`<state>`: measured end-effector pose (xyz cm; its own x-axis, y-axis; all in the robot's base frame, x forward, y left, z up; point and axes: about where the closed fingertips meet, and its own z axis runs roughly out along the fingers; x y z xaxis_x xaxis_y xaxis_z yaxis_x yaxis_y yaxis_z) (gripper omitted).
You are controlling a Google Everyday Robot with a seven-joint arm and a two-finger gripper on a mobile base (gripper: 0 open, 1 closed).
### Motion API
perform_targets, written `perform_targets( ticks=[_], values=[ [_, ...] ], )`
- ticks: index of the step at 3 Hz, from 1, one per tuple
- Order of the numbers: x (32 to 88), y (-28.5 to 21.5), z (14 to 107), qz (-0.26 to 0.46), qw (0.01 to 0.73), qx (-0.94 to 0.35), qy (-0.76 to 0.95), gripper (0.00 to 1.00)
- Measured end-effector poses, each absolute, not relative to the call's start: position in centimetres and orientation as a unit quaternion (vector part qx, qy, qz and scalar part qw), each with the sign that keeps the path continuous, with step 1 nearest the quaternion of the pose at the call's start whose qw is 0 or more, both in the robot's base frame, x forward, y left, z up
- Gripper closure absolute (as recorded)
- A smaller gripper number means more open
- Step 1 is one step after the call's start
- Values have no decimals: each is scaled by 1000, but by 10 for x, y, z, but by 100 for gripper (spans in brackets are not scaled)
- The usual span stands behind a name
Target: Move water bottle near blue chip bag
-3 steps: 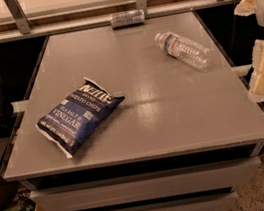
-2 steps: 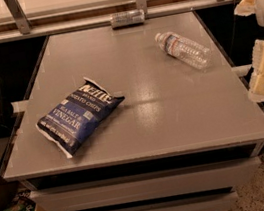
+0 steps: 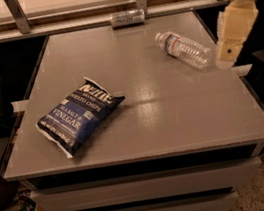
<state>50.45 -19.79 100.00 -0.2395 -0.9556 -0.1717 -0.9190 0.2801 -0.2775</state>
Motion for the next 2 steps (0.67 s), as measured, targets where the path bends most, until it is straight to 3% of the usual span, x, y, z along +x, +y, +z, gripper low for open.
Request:
perform_targets(
  ticks=[2],
  values=[
    [601, -175, 1004, -89, 163, -555, 811, 0]
  ],
)
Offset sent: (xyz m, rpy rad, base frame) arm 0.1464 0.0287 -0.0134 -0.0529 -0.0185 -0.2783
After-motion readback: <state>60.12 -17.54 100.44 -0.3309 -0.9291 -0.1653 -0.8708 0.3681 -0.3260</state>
